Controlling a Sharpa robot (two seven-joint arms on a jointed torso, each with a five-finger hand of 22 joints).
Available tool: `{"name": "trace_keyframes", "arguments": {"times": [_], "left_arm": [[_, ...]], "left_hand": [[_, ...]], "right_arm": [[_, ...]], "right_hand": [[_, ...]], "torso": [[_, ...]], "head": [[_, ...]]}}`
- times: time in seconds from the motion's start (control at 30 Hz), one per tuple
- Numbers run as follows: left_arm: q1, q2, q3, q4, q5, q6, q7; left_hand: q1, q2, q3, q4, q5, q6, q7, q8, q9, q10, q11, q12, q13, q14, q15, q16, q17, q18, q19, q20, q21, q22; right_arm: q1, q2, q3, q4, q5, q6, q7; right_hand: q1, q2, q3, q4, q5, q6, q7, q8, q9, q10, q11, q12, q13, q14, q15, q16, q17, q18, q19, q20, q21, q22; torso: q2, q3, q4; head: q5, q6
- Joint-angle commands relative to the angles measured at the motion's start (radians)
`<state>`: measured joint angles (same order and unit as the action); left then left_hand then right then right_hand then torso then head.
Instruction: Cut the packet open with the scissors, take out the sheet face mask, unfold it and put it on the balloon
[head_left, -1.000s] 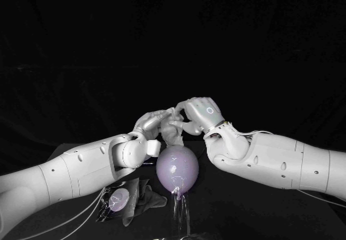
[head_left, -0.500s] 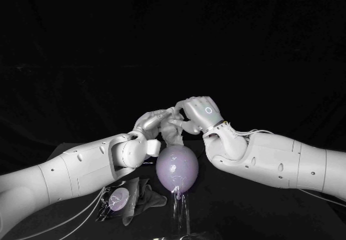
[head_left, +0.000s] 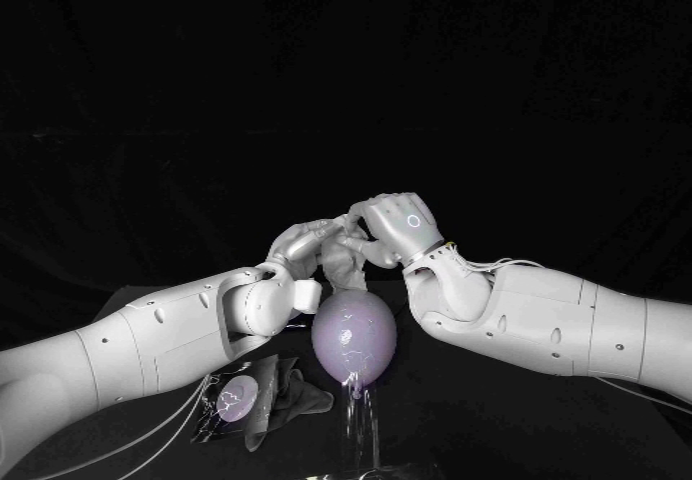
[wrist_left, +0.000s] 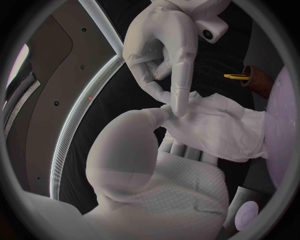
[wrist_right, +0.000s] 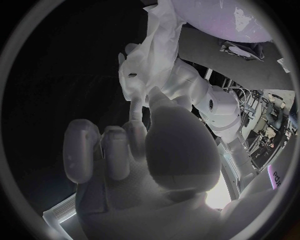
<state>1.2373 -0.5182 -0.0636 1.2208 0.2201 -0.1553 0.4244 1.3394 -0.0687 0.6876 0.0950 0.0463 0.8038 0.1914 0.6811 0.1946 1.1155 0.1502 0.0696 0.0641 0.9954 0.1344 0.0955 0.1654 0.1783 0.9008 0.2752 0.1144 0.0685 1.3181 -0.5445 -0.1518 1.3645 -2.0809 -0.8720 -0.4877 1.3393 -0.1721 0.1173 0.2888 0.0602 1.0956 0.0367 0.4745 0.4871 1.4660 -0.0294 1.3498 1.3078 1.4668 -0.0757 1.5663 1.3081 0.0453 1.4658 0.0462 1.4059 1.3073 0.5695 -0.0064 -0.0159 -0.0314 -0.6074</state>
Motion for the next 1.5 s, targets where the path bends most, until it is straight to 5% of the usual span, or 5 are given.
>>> {"name": "trace_keyframes", "arguments": {"times": [0.03,0.73,1.0,1.2,1.5], "left_arm": [[0.002,0.003,0.002,0.009,-0.013,0.020,0.010],[0.002,0.002,0.002,0.014,-0.024,0.028,0.011],[0.002,0.002,0.002,0.009,-0.030,0.025,0.013],[0.002,0.003,0.002,0.007,-0.032,0.023,0.013],[0.002,0.004,0.002,0.005,-0.047,0.023,0.011]], "left_hand": [[0.011,0.001,-0.001,-0.005,0.003,0.007,-0.002,0.003,0.001,0.008,0.001,-0.004,-0.001,0.005,0.002,0.003,0.002,0.007,0.004,-0.001,0.002,0.000],[0.013,-0.001,0.000,-0.010,0.003,0.011,-0.004,0.002,0.001,0.012,0.000,-0.004,-0.001,0.006,0.001,0.003,0.002,0.007,0.004,-0.001,0.001,0.000],[0.013,-0.001,0.000,-0.010,0.003,0.011,-0.004,0.002,0.001,0.012,0.000,-0.004,-0.001,0.006,0.001,0.003,0.002,0.007,0.004,-0.001,0.001,0.000],[0.014,-0.001,0.001,-0.011,0.003,0.012,-0.004,0.001,0.000,0.013,-0.001,-0.004,-0.001,0.006,0.001,0.003,0.002,0.007,0.004,-0.001,0.001,0.000],[0.015,-0.002,0.001,-0.012,0.003,0.013,-0.005,0.001,0.000,0.013,-0.001,-0.005,-0.001,0.006,0.001,0.003,0.002,0.006,0.003,-0.001,0.000,0.000]], "right_arm": [[-0.001,0.002,0.000,-0.004,-0.038,0.014,-0.023],[-0.002,-0.001,0.002,-0.007,-0.072,0.024,-0.047],[0.000,-0.015,0.003,0.013,-0.073,0.019,-0.042],[0.003,-0.023,0.004,0.027,-0.073,0.013,-0.038],[0.022,-0.035,0.007,0.047,-0.076,0.010,-0.040]], "right_hand": [[0.010,0.000,0.011,0.001,0.000,0.001,-0.006,0.007,-0.001,0.041,-0.007,0.010,0.130,0.104,-0.009,0.004,0.263,-0.010,0.025,-0.010,0.010,0.216],[0.047,-0.009,0.080,-0.001,-0.001,-0.006,-0.012,0.023,-0.005,0.041,-0.013,0.001,0.127,0.104,-0.015,0.004,0.263,-0.010,0.027,-0.014,0.014,0.217],[0.140,-0.049,0.324,-0.029,0.100,-0.023,0.002,0.019,-0.036,0.038,-0.012,-0.012,0.125,0.104,-0.018,0.004,0.263,-0.011,0.028,-0.020,0.016,0.218],[0.105,-0.074,0.533,-0.095,0.068,-0.033,0.015,0.060,-0.018,0.051,0.000,0.003,0.136,0.104,-0.004,0.004,0.263,-0.016,0.041,-0.013,0.041,0.225],[0.020,-0.086,0.635,-0.175,0.035,-0.045,0.009,0.096,-0.003,0.055,0.000,0.005,0.141,0.104,-0.004,0.004,0.263,-0.018,0.045,-0.011,0.051,0.228]], "torso": [[0.000,0.0002,0.0003],[0.000,0.0000,0.0000],[-0.001,0.0006,-0.0011],[-0.001,0.0006,-0.0010],[0.000,0.0002,-0.0004]], "head": [[-0.002,0.001],[-0.004,0.002],[-0.004,0.003],[-0.006,0.005],[-0.010,0.006]]}}
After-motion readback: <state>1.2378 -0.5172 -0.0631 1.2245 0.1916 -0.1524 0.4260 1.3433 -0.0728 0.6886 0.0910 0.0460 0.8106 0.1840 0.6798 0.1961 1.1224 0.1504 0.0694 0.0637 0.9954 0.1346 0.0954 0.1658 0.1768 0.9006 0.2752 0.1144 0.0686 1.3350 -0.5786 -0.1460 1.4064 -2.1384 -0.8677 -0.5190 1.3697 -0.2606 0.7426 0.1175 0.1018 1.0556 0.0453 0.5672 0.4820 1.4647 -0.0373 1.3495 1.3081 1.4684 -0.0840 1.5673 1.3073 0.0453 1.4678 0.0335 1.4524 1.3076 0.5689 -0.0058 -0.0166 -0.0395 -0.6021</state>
